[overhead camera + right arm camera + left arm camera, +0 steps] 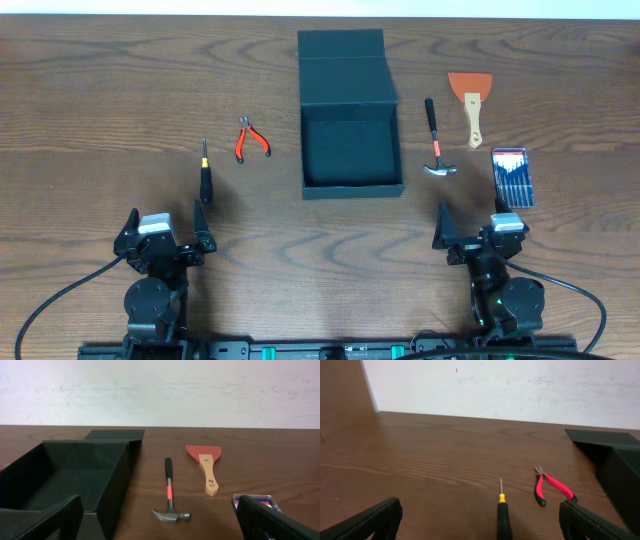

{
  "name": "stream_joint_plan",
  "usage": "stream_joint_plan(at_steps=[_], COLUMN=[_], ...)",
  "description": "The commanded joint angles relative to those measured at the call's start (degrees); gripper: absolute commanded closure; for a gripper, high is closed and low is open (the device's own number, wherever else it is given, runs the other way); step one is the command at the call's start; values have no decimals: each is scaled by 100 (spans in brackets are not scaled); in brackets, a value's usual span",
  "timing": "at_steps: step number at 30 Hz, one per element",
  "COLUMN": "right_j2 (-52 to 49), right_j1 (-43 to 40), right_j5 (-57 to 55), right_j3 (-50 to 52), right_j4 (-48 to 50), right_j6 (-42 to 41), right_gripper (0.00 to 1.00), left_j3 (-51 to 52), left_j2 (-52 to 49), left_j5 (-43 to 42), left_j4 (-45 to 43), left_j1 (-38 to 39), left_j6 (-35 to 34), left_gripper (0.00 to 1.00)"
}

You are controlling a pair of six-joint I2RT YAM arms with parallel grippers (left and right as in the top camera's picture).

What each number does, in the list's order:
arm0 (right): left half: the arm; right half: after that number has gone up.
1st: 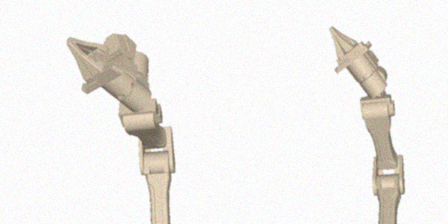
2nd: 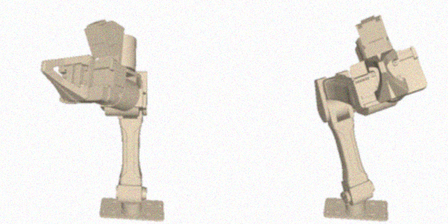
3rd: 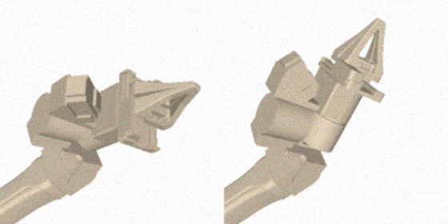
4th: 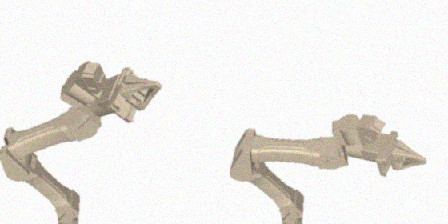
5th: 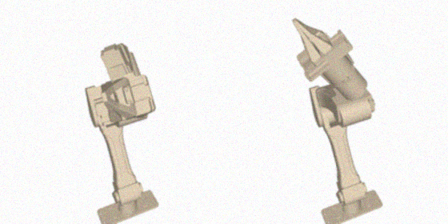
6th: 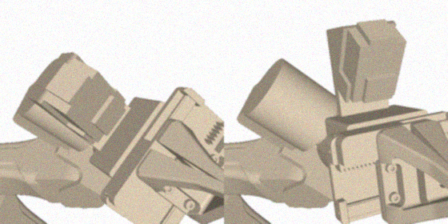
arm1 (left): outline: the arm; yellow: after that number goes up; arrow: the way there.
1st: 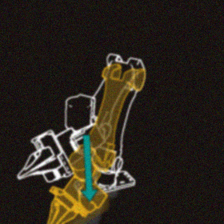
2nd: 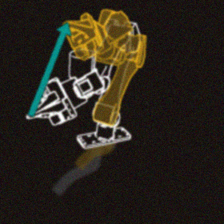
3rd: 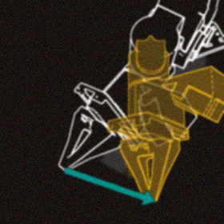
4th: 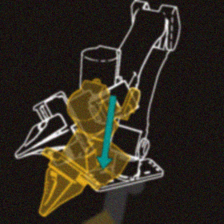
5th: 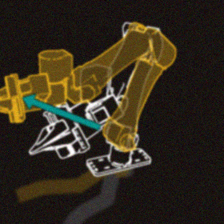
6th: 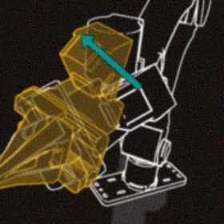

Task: Pack container

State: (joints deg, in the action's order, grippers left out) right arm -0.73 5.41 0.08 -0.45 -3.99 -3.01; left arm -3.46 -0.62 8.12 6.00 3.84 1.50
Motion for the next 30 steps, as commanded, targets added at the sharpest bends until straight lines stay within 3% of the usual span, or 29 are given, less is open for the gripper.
stream_joint_plan(at_steps=[1, 30], right_j2=[35, 35], right_j1=[-50, -50], right_j5=[20, 20], right_j3=[13, 13], right_j4=[-17, -17], right_j6=[-81, -79], right_gripper=[1, 1], left_j3=[153, 153], left_j2=[39, 39], left_j5=[116, 116], left_j4=[92, 92], left_j1=[-28, -28], left_j6=[-11, -11], left_gripper=[1, 1])
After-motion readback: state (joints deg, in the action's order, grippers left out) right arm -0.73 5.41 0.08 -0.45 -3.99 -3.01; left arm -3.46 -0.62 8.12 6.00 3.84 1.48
